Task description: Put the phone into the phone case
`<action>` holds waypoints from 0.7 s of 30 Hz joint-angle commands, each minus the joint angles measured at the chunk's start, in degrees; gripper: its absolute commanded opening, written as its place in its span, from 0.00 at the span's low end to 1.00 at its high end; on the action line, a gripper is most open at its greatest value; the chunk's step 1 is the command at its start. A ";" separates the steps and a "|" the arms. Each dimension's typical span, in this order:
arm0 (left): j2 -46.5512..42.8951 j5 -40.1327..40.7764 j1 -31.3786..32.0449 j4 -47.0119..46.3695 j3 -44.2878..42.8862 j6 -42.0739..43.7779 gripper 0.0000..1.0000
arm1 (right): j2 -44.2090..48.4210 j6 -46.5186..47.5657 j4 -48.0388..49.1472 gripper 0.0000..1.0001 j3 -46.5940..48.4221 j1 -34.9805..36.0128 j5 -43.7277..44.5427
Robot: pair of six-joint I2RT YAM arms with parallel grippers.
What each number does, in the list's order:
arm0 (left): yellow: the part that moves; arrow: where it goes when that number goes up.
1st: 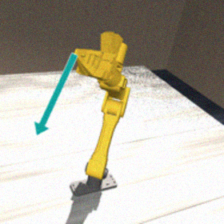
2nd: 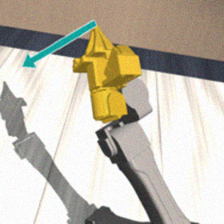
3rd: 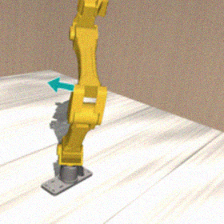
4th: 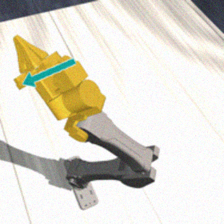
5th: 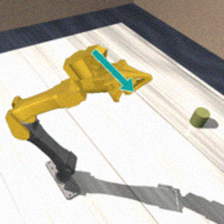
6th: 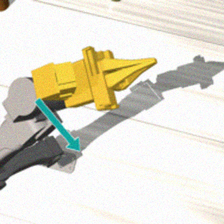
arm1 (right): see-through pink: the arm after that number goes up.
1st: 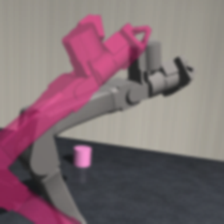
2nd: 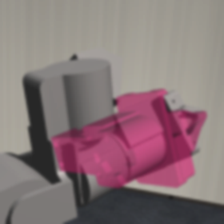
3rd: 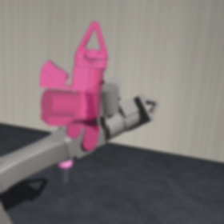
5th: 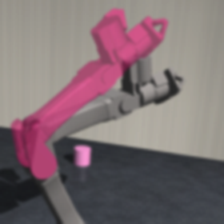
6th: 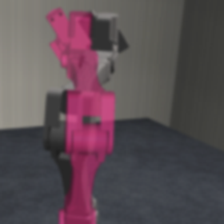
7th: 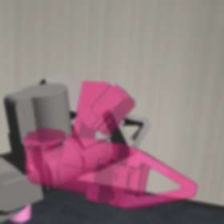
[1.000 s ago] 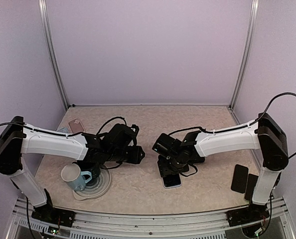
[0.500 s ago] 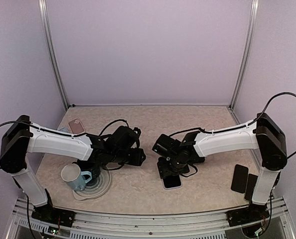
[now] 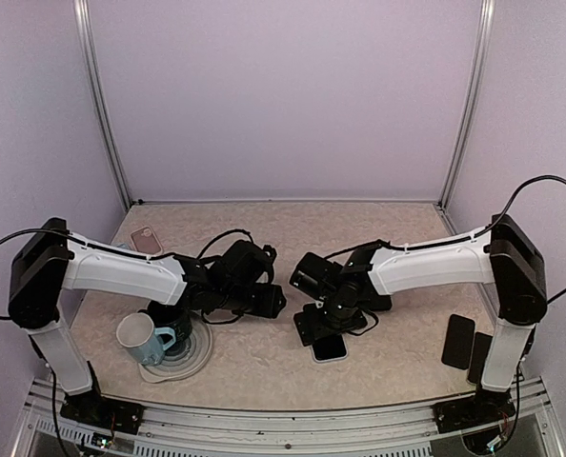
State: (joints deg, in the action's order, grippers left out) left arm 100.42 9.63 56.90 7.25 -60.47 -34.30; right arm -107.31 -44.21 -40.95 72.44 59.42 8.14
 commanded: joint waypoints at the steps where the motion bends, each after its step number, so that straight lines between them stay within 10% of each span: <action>1: 3.45 -2.66 -0.43 -0.48 -3.27 0.21 0.53 | 7.15 7.55 0.55 0.99 0.79 -4.04 -4.69; 10: 10.83 -11.34 -1.18 -5.59 -7.76 -2.91 0.52 | 11.93 15.31 15.76 0.56 -11.40 -17.19 -20.21; 21: 16.77 -15.26 -2.94 -9.17 -11.68 -2.39 0.31 | 5.17 17.98 19.77 0.43 -11.39 -19.08 -22.40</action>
State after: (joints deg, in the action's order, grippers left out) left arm 115.74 -3.09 54.61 1.23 -69.58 -37.67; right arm -100.71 -27.68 -23.46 61.56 40.93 -12.75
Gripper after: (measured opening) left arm 0.329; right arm 0.444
